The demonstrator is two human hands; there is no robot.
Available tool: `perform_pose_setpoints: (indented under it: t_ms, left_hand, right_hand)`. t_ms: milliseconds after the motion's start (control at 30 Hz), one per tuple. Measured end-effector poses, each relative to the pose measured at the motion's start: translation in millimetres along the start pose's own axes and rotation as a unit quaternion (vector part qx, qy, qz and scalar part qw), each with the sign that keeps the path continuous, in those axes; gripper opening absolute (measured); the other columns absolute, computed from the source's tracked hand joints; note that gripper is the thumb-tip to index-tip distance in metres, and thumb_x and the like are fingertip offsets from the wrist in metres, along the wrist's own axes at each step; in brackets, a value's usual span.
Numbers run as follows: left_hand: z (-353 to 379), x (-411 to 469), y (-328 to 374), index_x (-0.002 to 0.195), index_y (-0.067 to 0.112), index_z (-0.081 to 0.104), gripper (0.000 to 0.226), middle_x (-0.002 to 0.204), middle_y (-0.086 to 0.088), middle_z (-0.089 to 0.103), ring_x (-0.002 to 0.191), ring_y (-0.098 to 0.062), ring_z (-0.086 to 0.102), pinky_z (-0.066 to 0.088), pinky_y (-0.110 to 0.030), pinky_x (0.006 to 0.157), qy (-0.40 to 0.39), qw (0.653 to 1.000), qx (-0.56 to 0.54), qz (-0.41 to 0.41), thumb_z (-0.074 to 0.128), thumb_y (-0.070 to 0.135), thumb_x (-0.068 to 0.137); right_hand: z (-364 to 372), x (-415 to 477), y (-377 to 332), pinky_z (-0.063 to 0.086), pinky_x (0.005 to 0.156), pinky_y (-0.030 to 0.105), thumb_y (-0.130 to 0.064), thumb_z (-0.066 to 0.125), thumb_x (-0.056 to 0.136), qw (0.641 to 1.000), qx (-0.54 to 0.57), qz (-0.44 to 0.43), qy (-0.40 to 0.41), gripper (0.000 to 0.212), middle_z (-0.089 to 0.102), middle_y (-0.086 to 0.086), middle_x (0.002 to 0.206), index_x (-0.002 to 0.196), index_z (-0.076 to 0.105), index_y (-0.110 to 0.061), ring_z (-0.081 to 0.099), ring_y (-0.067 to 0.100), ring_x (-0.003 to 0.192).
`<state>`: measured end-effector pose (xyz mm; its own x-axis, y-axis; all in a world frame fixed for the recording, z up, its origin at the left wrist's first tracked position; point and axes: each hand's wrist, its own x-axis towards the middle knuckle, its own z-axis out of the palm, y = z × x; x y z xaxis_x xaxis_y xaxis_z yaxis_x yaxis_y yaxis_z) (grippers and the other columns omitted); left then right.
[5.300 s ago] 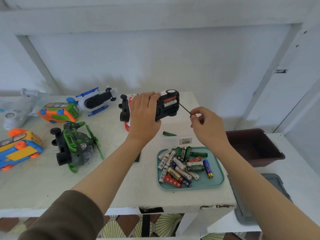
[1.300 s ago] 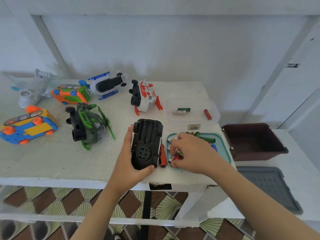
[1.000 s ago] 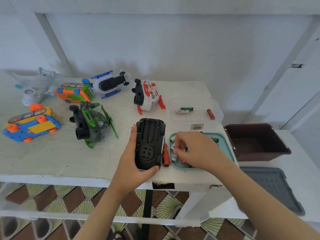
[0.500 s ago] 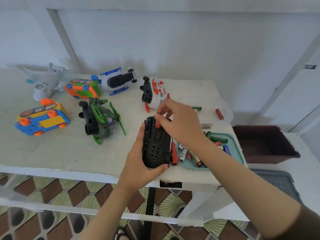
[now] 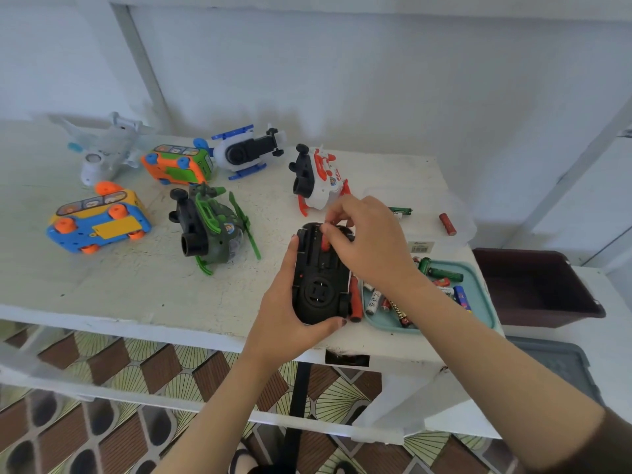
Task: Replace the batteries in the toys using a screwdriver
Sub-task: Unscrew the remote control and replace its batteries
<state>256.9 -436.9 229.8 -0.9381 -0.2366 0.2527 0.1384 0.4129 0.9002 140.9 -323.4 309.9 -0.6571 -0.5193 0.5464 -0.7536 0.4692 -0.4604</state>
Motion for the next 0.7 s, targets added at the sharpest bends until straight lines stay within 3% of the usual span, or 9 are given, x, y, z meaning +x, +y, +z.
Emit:
perform_pose_setpoints:
  t_ms: [200,267,333,467,567,700]
  left_hand:
    - [0.6,0.9,-2.9,0.155,0.036,0.006,0.121,0.135,0.043,0.040,0.127,0.009,0.046,0.041,-0.007,0.095,-0.002,1.000,0.004,0.001,0.088,0.014,0.068]
    - [0.5,0.6,-3.3,0.154,0.036,0.005,0.122,0.134,0.045,0.040,0.125,0.010,0.046,0.040,-0.006,0.094,-0.002,1.000,0.005,0.000,0.088,0.014,0.068]
    - [0.3,0.2,-2.7,0.153,0.039,0.005,0.122,0.132,0.046,0.041,0.123,0.011,0.047,0.040,-0.005,0.092,-0.001,1.000,0.005,-0.001,0.088,0.016,0.068]
    - [0.6,0.4,-1.8,0.154,0.038,0.004,0.119,0.134,0.046,0.039,0.124,0.012,0.046,0.041,-0.006,0.092,-0.003,1.000,0.002,0.003,0.085,0.025,0.067]
    - [1.3,0.6,-1.1,0.154,0.034,0.004,0.118,0.134,0.048,0.037,0.124,0.014,0.045,0.040,-0.005,0.091,-0.006,1.000,0.006,0.010,0.084,0.026,0.068]
    - [0.8,0.9,-0.3,0.154,0.031,0.004,0.117,0.133,0.048,0.038,0.124,0.013,0.045,0.039,-0.004,0.091,-0.007,1.000,0.003,0.012,0.083,0.026,0.068]
  right_hand:
    - [3.9,-5.9,6.7,0.038,0.071,0.029,-0.020,0.069,0.083,0.999,-0.014,-0.024,-0.031,0.008,0.064,-0.003,0.079,0.083,0.063,-0.013,0.050,0.014,0.078]
    - [5.2,-8.9,7.3,0.039,0.075,0.030,-0.017,0.067,0.083,0.998,-0.037,-0.043,-0.016,0.005,0.064,0.003,0.092,0.083,0.066,-0.012,0.051,0.020,0.085]
    - [5.6,-12.0,7.3,0.040,0.078,0.034,-0.015,0.057,0.083,0.996,-0.072,-0.057,-0.014,0.015,0.062,0.010,0.107,0.090,0.071,-0.012,0.052,0.024,0.093]
    - [8.7,-19.5,0.5,0.037,0.080,0.037,-0.015,0.040,0.079,0.977,-0.183,-0.095,-0.048,0.035,0.062,0.015,0.112,0.098,0.068,-0.008,0.057,0.033,0.100]
    - [12.6,-23.6,-3.2,0.033,0.081,0.037,-0.013,0.039,0.078,0.967,-0.234,-0.085,-0.052,0.036,0.063,0.016,0.112,0.100,0.068,-0.006,0.058,0.033,0.098]
    - [15.6,-29.5,-3.2,0.045,0.079,0.040,-0.015,0.038,0.078,0.963,-0.254,-0.039,-0.078,0.040,0.064,0.015,0.115,0.102,0.068,-0.007,0.060,0.034,0.096]
